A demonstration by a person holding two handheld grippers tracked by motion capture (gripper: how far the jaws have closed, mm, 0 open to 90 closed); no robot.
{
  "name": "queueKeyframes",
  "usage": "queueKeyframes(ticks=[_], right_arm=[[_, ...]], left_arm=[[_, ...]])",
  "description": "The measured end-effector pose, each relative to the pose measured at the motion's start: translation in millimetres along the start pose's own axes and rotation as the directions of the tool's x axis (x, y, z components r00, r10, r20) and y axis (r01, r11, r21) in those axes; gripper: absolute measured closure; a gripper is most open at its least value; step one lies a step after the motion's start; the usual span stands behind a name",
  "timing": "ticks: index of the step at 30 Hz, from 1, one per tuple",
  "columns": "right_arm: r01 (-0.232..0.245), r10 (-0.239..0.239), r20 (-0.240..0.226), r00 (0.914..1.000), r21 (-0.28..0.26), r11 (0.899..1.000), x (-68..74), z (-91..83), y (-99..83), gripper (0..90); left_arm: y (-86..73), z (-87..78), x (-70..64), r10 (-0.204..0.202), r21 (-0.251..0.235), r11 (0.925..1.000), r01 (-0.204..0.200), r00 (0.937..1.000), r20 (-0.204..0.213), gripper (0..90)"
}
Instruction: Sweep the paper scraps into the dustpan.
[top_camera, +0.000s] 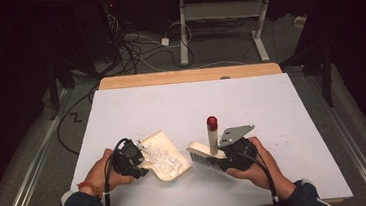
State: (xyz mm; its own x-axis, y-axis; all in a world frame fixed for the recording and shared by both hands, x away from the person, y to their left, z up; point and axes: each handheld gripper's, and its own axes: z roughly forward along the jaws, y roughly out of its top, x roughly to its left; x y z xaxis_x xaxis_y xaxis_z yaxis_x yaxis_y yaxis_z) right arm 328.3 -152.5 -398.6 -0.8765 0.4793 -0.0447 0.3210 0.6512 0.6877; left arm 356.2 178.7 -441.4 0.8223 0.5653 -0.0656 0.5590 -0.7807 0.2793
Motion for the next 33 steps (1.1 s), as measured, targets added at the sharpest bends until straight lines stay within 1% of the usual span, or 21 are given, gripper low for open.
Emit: queueKeyframes(ticks=[3,4,7,9,12,14,16,19,20,22,23,25,26,27,29,30,33], right_arm=[[-0.003,0.003,0.005,1.0,-0.006,1.0,-2.2,-3.3,-0.9,66.7],[-0.012,0.012,0.007,0.9999,-0.005,1.0,-2.8,-4.4,-1.3,66.7],[-0.014,0.014,0.011,0.9998,-0.013,1.0,-6.4,-7.7,-2.7,66.7],[-0.016,0.017,0.011,0.9998,-0.018,1.0,-9.0,-10.6,-3.9,66.6],[-0.03,0.03,0.012,0.9995,-0.022,0.999,-12.5,-14.8,-6.1,66.6],[-0.029,0.029,0.013,0.9995,-0.025,0.999,-15.6,-17.5,-7.7,66.7],[-0.036,0.036,0.015,0.9992,-0.028,0.999,-17.8,-20.8,-9.3,66.7],[-0.038,0.039,0.013,0.9992,-0.035,0.999,-21.6,-25.7,-11.9,66.7],[-0.04,0.041,0.014,0.9991,-0.034,0.999,-23.0,-27.4,-12.9,66.6],[-0.051,0.052,0.019,0.9985,-0.037,0.998,-25.0,-30.3,-15.0,66.6],[-0.046,0.047,0.02,0.9987,-0.036,0.998,-26.6,-31.8,-16.3,66.6],[-0.048,0.049,0.019,0.9986,-0.038,0.998,-29.1,-35.2,-18.8,66.6],[-0.052,0.053,0.021,0.9984,-0.041,0.998,-30.2,-37.1,-20.1,66.6],[-0.062,0.063,0.022,0.9978,-0.039,0.997,-30.9,-39.4,-21.5,66.7],[-0.06,0.062,0.026,0.9978,-0.043,0.997,-34.0,-43.8,-24.3,66.6],[-0.064,0.065,0.026,0.9975,-0.043,0.997,-35.3,-46.0,-25.8,66.7],[-0.077,0.079,0.028,0.9965,-0.042,0.996,-39.1,-52.2,-30.7,66.6]], left_arm=[[-1.6,-0.1,1.1,-0.01,-0.007,0.9999,0.01,0.9999,-0.006,62.6],[-2.2,-0.3,1.7,-0.016,-0.012,0.9998,0.016,0.9998,-0.011,62.6],[-4.7,-0.6,3.2,-0.044,-0.032,0.9986,0.043,0.9985,-0.032,62.6],[-6.7,-0.5,3.7,-0.052,-0.035,0.9981,0.051,0.9981,-0.034,62.5],[-10.0,-1.1,4.6,-0.073,-0.048,0.9963,0.071,0.9965,-0.041,62.5],[-12.7,-2.2,6.3,-0.089,-0.062,0.9944,0.086,0.9949,-0.048,62.5],[-15.4,-3.3,8.2,-0.097,-0.073,0.993,0.093,0.9936,-0.057,62.5],[-19.8,-3.7,9.9,-0.121,-0.087,0.9895,0.116,0.9911,-0.056,62.5],[-21.0,-3.9,10.3,-0.122,-0.087,0.9893,0.117,0.9908,-0.058,62.5],[-23.4,-4.1,10.8,-0.135,-0.095,0.9871,0.129,0.9889,-0.061,62.5],[-24.6,-4.3,11.2,-0.141,-0.098,0.986,0.135,0.988,-0.062,62.5],[-27.1,-4.2,12.3,-0.162,-0.112,0.9816,0.154,0.985,-0.06,62.5],[-28.4,-4.6,13.1,-0.164,-0.11,0.9816,0.156,0.9844,-0.064,62.5],[-29.6,-4.7,13.7,-0.174,-0.116,0.9794,0.166,0.9824,-0.068,62.5],[-32.0,-5.0,15.2,-0.185,-0.121,0.9771,0.175,0.98,-0.074,62.5],[-33.2,-5.2,15.6,-0.195,-0.128,0.9744,0.185,0.9778,-0.075,62.5],[-36.5,-5.7,18.0,-0.216,-0.136,0.9695,0.204,0.9732,-0.079,62.5]])
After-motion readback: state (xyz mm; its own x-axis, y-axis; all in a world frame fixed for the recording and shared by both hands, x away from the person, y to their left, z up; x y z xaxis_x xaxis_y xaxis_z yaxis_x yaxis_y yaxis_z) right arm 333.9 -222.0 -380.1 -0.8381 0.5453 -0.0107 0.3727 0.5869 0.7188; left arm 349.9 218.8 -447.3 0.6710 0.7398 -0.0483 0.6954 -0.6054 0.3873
